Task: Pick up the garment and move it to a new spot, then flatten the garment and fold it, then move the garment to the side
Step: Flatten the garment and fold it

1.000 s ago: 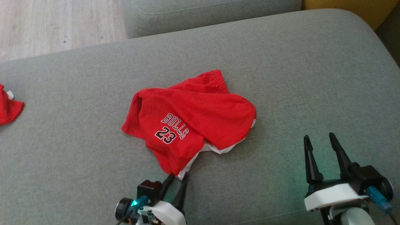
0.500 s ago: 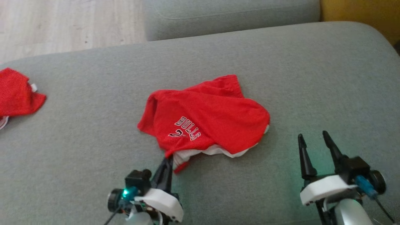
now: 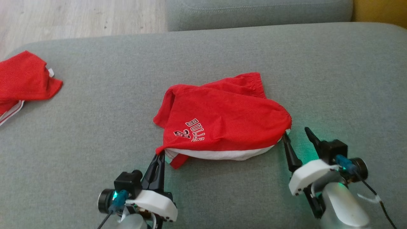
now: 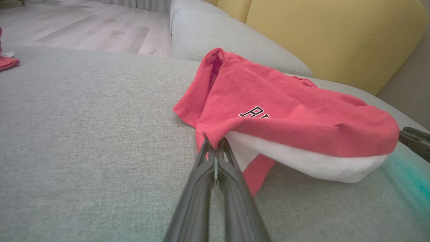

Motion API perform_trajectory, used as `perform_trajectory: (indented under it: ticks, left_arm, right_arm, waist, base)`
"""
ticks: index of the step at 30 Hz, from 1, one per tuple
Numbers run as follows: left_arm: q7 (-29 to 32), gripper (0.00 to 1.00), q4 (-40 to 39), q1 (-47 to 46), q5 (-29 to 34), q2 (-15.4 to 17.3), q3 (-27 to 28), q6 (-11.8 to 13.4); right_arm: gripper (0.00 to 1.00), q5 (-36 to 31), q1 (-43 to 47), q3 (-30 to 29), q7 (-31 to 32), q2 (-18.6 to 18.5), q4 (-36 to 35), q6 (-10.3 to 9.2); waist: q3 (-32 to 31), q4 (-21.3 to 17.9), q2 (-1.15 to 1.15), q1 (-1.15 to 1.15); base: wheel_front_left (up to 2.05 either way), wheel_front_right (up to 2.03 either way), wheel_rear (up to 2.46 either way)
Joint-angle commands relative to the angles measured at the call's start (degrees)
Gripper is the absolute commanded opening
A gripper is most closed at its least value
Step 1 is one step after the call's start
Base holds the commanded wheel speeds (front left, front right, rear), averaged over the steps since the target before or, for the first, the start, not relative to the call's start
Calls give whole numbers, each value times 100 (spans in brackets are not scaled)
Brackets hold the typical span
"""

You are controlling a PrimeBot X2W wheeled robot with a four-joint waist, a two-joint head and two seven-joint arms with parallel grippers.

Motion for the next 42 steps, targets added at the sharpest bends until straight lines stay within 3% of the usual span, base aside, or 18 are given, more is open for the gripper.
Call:
perform_trajectory:
  ticks: [1,10,14,15,17,21,24,33,42]
  left_arm:
    - [-70,0,-183,-148,90,-12,225,-37]
    - [-71,0,-168,-189,220,-72,439,-121]
    - [-71,0,-167,-204,274,-84,532,-153]
    - [-71,0,-167,-204,274,-84,532,-153]
    - [-71,0,-169,-204,301,-91,567,-165]
    - [-71,0,-165,-200,341,-102,651,-183]
    - [-71,0,-227,-189,377,-108,753,-184]
    - [-71,0,-1119,-122,648,-96,1225,-326]
    - [-71,0,-2592,-82,896,178,1563,-595]
  right_arm:
    - [100,51,-320,244,-55,-29,39,43]
    - [100,393,-767,630,-63,-29,736,43]
    - [75,518,-885,788,-64,-29,809,43]
    - [75,518,-885,788,-64,-29,809,43]
    - [49,569,-934,851,-64,-29,849,43]
    - [31,670,-987,944,-65,-29,897,43]
    - [0,719,-974,996,-65,-29,905,43]
    - [0,818,-785,945,-65,-32,266,43]
    - [0,957,-395,827,-34,-255,-1612,43]
  waist:
    - [60,30,0,0]
    - [152,62,0,0]
    - [191,57,0,0]
    - [191,57,0,0]
    - [202,56,0,0]
    - [195,44,0,0]
    - [152,19,0,0]
    - [-201,-93,0,0]
    - [-843,-255,0,0]
  base:
    - [0,0,0]
    - [0,0,0]
    - [0,0,0]
    - [0,0,0]
    - [0,0,0]
    - [0,0,0]
    - [0,0,0]
    - [0,0,0]
    - [0,0,0]
